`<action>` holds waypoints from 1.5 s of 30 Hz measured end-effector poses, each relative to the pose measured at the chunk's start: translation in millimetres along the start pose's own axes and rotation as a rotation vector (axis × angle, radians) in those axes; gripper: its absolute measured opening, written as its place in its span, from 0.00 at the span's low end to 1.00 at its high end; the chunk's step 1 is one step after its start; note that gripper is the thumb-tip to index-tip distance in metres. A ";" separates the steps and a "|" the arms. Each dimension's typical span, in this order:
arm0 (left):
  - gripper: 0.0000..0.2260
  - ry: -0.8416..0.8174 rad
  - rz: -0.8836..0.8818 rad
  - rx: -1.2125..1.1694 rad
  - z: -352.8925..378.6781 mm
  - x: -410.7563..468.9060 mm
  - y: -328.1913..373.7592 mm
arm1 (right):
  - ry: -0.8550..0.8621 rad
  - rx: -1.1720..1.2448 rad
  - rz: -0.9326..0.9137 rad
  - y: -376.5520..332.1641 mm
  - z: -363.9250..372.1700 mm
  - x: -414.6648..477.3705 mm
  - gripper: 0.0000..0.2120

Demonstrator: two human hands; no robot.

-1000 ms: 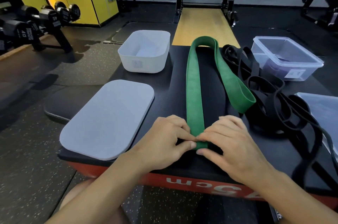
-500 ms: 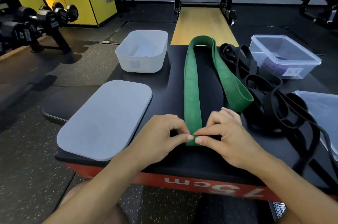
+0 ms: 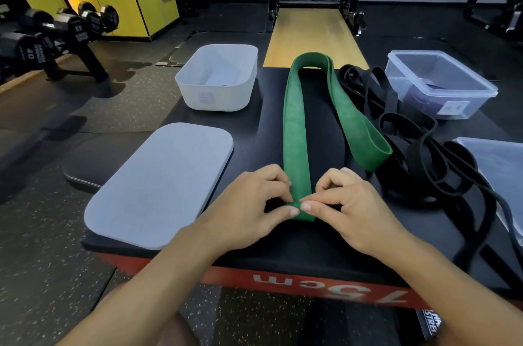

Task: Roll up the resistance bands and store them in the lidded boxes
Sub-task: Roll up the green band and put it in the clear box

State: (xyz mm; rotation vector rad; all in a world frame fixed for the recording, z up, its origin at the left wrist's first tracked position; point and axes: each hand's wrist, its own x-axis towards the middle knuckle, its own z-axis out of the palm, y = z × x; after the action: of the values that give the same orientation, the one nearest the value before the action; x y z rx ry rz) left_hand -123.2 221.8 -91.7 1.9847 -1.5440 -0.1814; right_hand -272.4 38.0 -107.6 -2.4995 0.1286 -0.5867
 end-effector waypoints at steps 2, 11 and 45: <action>0.07 -0.031 0.005 0.008 -3.4 4.0 -1.4 | 0.014 -0.049 -0.026 -1.7 1.9 -3.5 0.17; 0.09 -0.089 0.004 0.027 -11.2 15.2 -6.1 | -0.045 -0.231 -0.139 -4.2 -12.0 -1.1 0.22; 0.19 -0.044 -0.057 0.105 -1.1 15.5 -10.0 | -0.045 -0.232 -0.161 9.6 -9.2 21.4 0.18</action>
State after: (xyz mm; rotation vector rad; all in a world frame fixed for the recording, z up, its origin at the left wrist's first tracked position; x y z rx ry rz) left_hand -109.5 209.4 -92.4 2.1211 -1.5544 -0.1713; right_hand -256.8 20.8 -97.8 -2.7653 -0.0233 -0.6097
